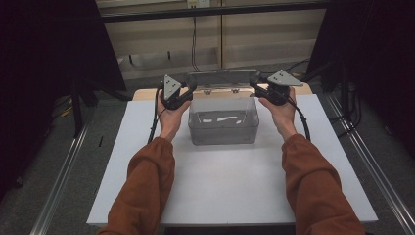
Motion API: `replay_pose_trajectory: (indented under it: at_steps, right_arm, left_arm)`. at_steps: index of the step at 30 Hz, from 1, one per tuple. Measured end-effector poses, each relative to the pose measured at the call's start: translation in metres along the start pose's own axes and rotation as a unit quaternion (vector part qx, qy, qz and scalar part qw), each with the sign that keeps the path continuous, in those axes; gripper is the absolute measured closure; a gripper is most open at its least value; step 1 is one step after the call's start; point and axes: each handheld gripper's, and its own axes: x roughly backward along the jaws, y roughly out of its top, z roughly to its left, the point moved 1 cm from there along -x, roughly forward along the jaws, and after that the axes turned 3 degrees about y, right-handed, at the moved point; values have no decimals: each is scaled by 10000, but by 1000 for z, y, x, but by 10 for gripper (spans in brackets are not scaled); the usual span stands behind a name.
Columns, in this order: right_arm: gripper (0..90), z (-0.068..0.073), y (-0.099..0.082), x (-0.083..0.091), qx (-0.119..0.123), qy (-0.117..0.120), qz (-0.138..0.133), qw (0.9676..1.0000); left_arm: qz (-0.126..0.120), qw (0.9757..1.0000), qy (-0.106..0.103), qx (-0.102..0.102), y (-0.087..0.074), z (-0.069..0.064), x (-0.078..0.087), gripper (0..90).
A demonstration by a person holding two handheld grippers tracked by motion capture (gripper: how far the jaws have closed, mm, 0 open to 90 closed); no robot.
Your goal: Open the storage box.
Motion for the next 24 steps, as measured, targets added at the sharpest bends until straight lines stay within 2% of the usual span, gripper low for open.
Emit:
replay_pose_trajectory:
  at_steps: [5,7,11,13,17,19,24]
  right_arm:
    - [634,-2,-2,-6,-1,41,74,10000]
    - [653,-2,-3,-8,-28,77,57,10000]
    - [672,-3,-4,-10,-34,102,17,9999]
    - [674,-3,-5,-10,-116,116,-18,9999]
    - [682,-5,-4,-12,-134,123,-41,9998]
    - [685,-6,-4,-12,-140,134,-17,9998]
    - [697,-8,-2,-15,-158,117,-14,9998]
  left_arm:
    - [47,10000,10,24,-2,3,-3,663]
    - [65,10000,18,-31,-3,4,-4,671]
    - [74,10000,33,14,-4,6,-5,680]
    - [98,9999,40,28,-5,7,-7,680]
    - [90,9999,41,119,-6,6,-10,671]
    - [112,9999,84,7,-6,5,-12,652]
    - [141,9998,137,39,-6,9,-16,625]
